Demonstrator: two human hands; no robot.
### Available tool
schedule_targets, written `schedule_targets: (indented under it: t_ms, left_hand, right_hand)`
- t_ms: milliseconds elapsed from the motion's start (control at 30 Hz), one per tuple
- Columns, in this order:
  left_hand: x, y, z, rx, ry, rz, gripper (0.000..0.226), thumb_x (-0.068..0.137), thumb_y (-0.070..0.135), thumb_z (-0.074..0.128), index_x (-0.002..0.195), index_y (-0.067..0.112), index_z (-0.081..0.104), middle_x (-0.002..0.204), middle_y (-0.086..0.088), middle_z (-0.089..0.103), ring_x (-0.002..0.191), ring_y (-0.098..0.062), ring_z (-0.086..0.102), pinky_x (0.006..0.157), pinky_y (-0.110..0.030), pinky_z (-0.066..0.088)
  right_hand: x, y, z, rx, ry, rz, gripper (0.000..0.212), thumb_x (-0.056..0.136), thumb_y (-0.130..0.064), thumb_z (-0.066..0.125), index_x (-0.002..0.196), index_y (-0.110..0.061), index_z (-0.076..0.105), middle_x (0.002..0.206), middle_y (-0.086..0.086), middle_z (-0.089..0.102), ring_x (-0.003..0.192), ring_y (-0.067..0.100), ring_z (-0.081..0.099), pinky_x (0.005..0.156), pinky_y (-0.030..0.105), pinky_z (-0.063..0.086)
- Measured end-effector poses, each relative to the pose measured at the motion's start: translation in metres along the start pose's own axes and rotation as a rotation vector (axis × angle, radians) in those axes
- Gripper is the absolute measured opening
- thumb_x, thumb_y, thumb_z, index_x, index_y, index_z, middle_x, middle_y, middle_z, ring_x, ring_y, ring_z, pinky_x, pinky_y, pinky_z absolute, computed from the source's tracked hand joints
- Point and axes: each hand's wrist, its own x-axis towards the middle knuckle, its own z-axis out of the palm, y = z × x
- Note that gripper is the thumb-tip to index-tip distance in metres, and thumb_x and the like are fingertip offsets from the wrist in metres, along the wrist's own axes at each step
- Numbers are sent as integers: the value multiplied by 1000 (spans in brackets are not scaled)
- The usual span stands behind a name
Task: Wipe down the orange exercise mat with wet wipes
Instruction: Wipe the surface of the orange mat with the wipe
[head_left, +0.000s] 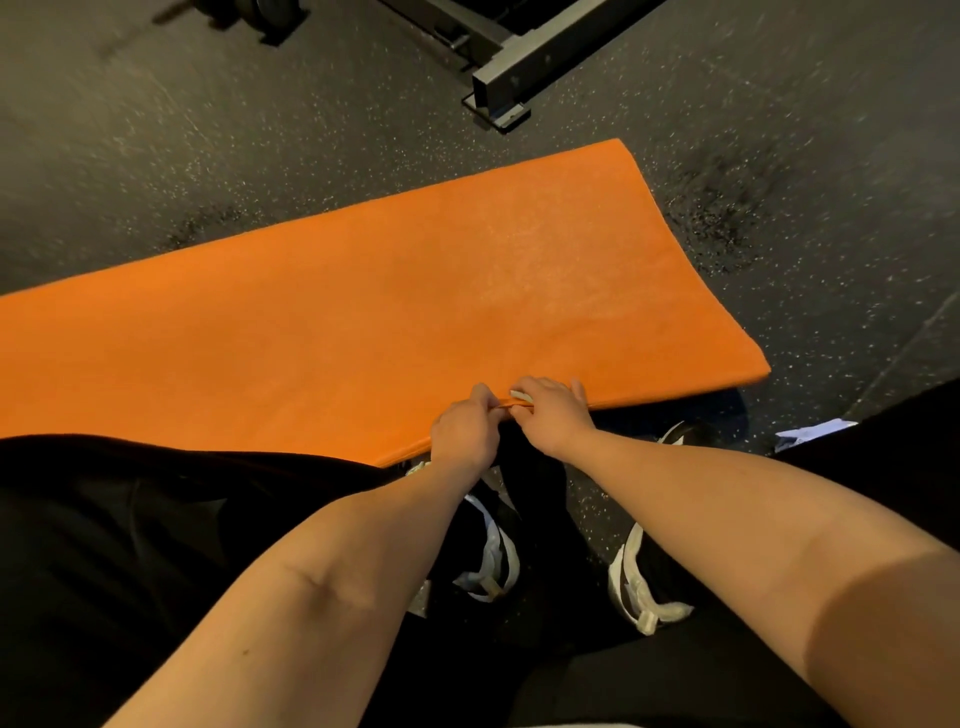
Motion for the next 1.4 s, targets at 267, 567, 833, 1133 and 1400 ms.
schedule_targets:
  t_ms: [267, 567, 833, 1133, 1400]
  left_hand:
    - [22, 11, -49, -147, 196, -21, 15, 107, 37, 44, 107, 23, 46, 76, -4, 63, 64, -26, 59, 52, -42, 40]
    - [104, 29, -132, -205, 364, -77, 16, 106, 41, 43, 109, 27, 49, 78, -2, 67, 65, -25, 60, 56, -43, 44]
    - [209, 19, -166, -176, 368, -90, 12, 105, 40, 42, 108, 30, 46, 80, -3, 67, 75, -31, 62, 56, -40, 35]
    - [192, 41, -230, -344, 226, -240, 7, 104, 34, 49, 100, 29, 46, 69, -5, 62, 61, -31, 58, 52, -38, 32]
    - [85, 105, -405, -394, 158, -355, 8, 102, 30, 52, 98, 23, 51, 70, -10, 64, 70, -34, 61, 58, -41, 40]
  right_hand:
    - [26, -45, -36, 23, 281, -75, 8, 105, -29, 48, 111, -33, 50, 117, -7, 59, 120, 23, 48, 122, 51, 5]
    - [101, -115, -115, -67, 512, -127, 9, 100, -26, 52, 107, -31, 55, 108, -6, 58, 120, 22, 47, 122, 51, -7]
    - [201, -136, -155, -175, 496, -163, 16, 99, -29, 47, 111, -33, 57, 109, -3, 61, 118, 24, 50, 122, 50, 1]
    - [187, -184, -211, -180, 279, -142, 14, 100, -29, 47, 109, -32, 58, 109, -5, 60, 118, 22, 48, 123, 48, 1]
    - [81, -290, -340, -83, 166, -272, 15, 98, -27, 53, 108, -30, 64, 104, -5, 61, 114, 21, 50, 120, 39, -3]
